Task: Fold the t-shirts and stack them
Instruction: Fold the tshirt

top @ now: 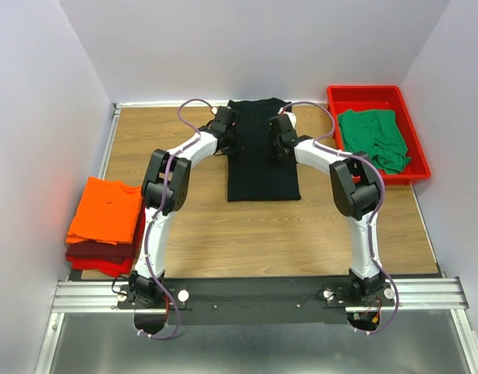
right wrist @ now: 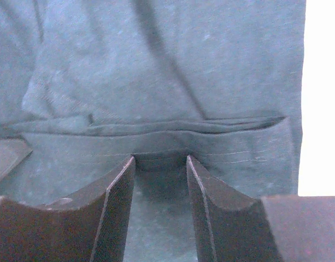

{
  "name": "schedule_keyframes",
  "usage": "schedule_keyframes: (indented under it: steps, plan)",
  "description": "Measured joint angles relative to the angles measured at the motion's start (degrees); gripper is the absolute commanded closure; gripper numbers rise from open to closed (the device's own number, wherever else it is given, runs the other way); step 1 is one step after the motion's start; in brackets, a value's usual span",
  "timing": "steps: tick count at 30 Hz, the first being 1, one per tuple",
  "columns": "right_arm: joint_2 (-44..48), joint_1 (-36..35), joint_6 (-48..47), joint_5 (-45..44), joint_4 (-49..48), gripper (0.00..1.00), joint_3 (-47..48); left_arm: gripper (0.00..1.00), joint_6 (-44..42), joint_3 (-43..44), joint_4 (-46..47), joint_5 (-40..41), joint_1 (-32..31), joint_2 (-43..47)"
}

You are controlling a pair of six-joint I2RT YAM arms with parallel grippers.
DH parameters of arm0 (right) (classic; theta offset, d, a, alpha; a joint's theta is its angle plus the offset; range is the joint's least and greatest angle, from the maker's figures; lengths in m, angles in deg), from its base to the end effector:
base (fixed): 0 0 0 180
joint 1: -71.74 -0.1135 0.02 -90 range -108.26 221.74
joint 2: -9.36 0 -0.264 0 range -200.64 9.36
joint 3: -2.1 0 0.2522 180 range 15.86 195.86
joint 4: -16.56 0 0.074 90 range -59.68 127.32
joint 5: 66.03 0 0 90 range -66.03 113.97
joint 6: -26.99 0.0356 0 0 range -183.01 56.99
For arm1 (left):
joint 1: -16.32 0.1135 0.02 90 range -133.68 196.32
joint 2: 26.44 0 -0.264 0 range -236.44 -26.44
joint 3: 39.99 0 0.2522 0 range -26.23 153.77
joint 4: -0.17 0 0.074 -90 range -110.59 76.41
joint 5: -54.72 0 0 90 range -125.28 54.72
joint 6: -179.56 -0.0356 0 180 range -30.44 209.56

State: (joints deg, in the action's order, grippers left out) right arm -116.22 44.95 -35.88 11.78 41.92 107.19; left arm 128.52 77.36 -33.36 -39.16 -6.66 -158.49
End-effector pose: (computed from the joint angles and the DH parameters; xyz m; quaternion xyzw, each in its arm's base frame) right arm 0.4369 0.2122 0.1619 0.0426 0.9213 0.0817 0.3777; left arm 0.4720 -0.2028 0.1639 -0.1178 0.9264 -0.2105 0.2892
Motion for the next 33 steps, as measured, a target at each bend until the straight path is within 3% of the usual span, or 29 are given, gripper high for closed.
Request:
schedule_keyframes:
  steps: [33]
  plan:
    - [0.2,4.9,-1.3,-0.2,-0.2,0.45,0.0,1.0,-1.9,-3.0,6.7,-5.0,2.6,1.9]
